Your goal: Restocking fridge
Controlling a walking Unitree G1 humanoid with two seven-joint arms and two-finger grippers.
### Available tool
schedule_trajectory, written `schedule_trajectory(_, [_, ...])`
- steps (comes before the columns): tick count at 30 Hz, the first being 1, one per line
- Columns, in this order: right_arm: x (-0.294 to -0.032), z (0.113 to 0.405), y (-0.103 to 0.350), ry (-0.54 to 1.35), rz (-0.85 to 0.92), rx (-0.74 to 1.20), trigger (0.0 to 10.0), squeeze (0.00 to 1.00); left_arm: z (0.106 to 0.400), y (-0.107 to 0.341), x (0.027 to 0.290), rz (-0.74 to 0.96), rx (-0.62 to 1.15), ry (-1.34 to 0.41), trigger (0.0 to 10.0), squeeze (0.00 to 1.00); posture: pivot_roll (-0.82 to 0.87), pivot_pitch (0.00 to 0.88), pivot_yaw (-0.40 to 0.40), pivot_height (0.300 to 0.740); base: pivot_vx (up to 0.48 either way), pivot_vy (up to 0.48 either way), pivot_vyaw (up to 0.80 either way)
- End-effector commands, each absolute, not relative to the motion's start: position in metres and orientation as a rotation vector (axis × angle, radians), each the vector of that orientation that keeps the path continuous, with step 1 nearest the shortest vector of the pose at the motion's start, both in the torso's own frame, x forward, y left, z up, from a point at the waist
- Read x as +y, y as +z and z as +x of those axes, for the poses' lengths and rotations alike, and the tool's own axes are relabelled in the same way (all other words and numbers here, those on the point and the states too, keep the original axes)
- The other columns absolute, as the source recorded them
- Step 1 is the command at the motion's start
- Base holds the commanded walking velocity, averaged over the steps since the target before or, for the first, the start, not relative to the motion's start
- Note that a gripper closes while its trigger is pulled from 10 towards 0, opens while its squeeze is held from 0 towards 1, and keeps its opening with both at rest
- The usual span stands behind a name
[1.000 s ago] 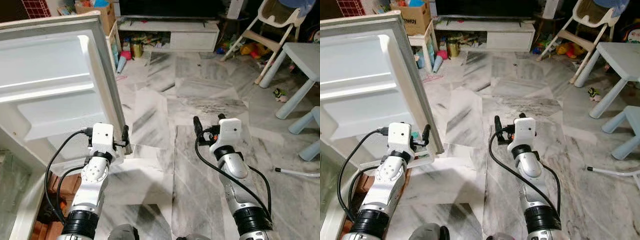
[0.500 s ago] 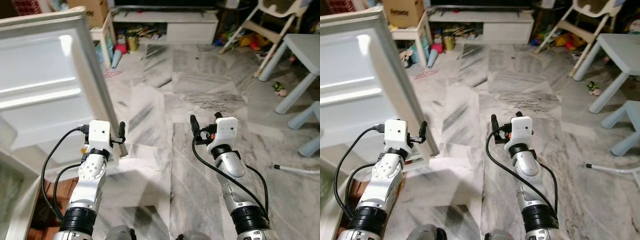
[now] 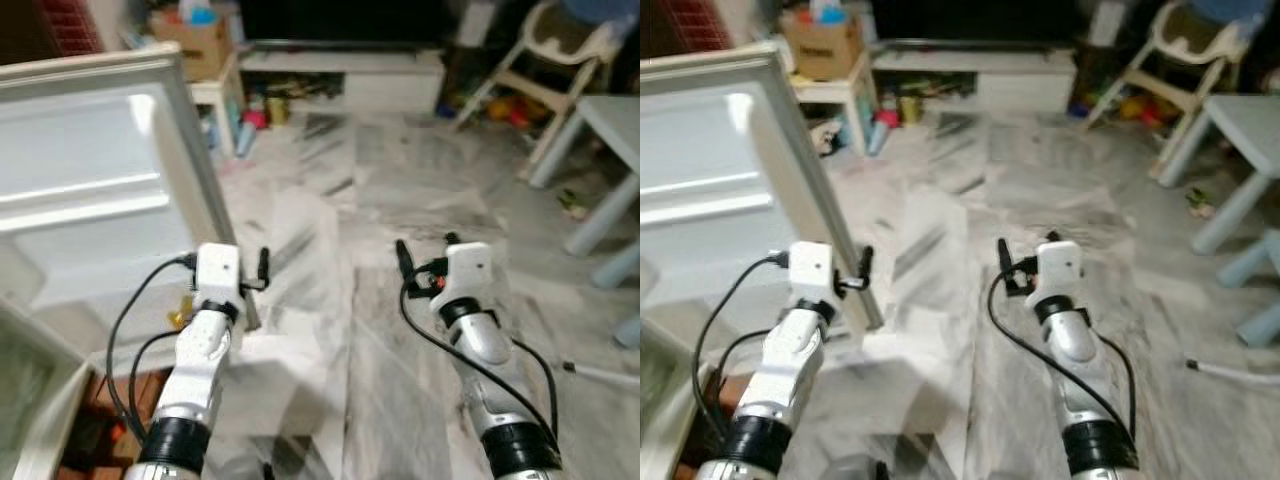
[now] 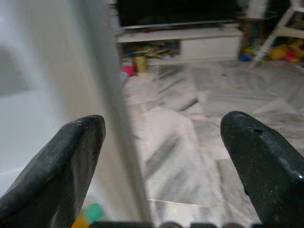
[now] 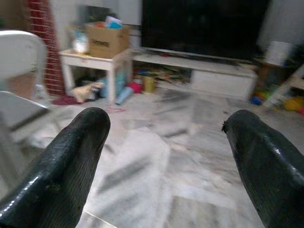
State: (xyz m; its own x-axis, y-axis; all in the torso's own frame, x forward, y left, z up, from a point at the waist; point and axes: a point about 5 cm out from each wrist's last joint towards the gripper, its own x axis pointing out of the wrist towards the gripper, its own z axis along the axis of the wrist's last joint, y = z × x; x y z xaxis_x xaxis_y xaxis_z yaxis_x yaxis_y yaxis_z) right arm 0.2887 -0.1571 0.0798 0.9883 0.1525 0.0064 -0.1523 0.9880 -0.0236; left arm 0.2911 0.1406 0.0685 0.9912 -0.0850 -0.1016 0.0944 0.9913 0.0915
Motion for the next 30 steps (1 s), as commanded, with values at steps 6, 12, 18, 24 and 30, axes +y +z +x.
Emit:
schedule_trajectory(6, [-0.148,0.292,0.087,0.181,-0.012,-0.036,10.0,0.00,0.292,0.068,0.151,0.105,0.104,-0.059,10.0,0.00,-0.02,0.000,-0.006,0.740,0.319,0.124,0.00])
schedule_trajectory(12, [-0.148,0.293,0.086,0.183,-0.013,-0.034,10.0,0.00,0.292,0.067,0.150,0.106,0.107,-0.062,10.0,0.00,-0.02,0.000,-0.007,0.740,0.317,0.247,0.00])
schedule_trajectory(18, [-0.148,0.293,0.087,0.182,-0.013,-0.034,10.0,0.00,0.293,0.069,0.147,0.114,0.098,-0.072,10.0,0.00,-0.02,0.000,-0.005,0.740,0.149,0.000,0.00])
schedule_trajectory(24, [-0.149,0.292,0.086,0.177,-0.013,-0.036,10.0,0.00,0.284,0.072,0.151,0.089,0.062,-0.076,10.0,0.00,-0.02,0.000,-0.002,0.740,0.000,0.000,0.00])
schedule_trajectory(30, [-0.149,0.292,0.086,0.171,-0.012,-0.030,10.0,0.00,0.269,0.072,0.153,0.099,0.055,-0.093,10.0,0.00,-0.01,0.000,-0.003,0.740,0.000,0.000,0.00])
